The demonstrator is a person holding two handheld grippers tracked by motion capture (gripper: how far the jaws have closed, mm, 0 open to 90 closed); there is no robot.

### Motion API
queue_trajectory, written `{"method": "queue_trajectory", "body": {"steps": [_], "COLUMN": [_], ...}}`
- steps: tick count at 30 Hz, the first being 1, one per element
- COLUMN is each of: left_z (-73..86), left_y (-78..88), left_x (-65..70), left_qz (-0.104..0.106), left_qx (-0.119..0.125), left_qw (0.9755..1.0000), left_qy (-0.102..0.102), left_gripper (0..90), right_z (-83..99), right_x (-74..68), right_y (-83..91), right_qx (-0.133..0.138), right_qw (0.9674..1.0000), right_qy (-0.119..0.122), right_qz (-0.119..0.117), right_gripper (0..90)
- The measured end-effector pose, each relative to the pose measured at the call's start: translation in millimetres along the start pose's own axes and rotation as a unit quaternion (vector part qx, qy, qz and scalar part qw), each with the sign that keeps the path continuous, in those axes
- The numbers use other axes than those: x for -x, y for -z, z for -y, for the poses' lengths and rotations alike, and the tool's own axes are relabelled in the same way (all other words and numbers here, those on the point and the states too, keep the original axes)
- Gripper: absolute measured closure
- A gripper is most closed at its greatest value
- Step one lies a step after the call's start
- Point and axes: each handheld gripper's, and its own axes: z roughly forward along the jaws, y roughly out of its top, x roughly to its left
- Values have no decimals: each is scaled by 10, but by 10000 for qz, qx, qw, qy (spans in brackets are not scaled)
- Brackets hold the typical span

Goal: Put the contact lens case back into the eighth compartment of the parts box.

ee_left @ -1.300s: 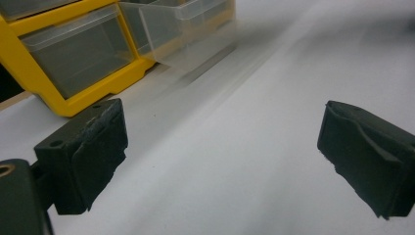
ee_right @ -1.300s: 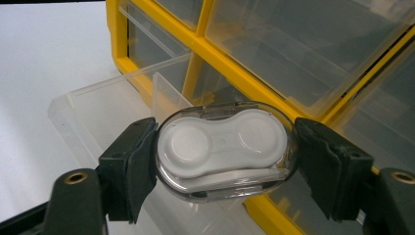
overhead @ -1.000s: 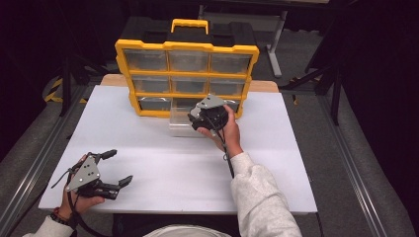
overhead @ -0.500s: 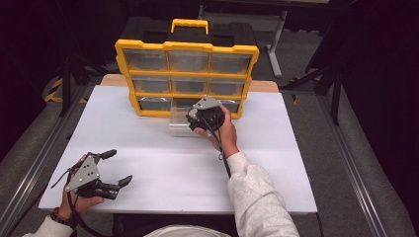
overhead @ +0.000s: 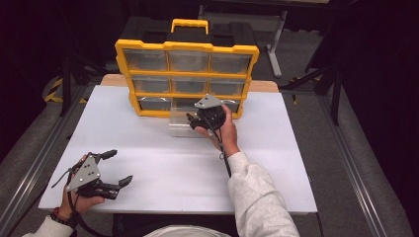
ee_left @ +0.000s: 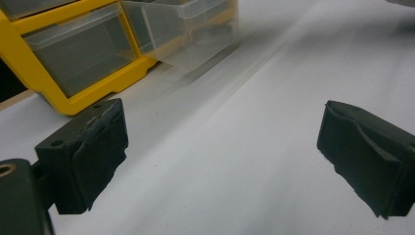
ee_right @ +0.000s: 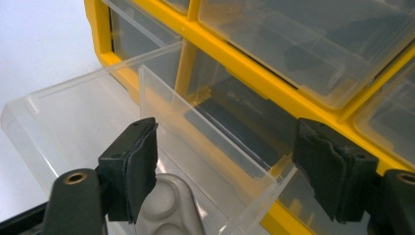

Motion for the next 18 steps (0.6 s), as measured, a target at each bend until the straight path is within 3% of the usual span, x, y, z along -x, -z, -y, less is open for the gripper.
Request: {"method": "queue_trajectory", "body": {"steps": [18], "left_z": [0], "left_y": [5], "left_x": [-5], "left_qz": [-51], "left_qx": [-16], "left_qw": [10000], "left_qy": [-8], "left_gripper": [55], "right_z": [-80], "right_x": [44], "right_y": [158], "right_qx": [297], "right_qw": [9995], "right_qy": [118], "right_qz": [7], "right_gripper": [259]}}
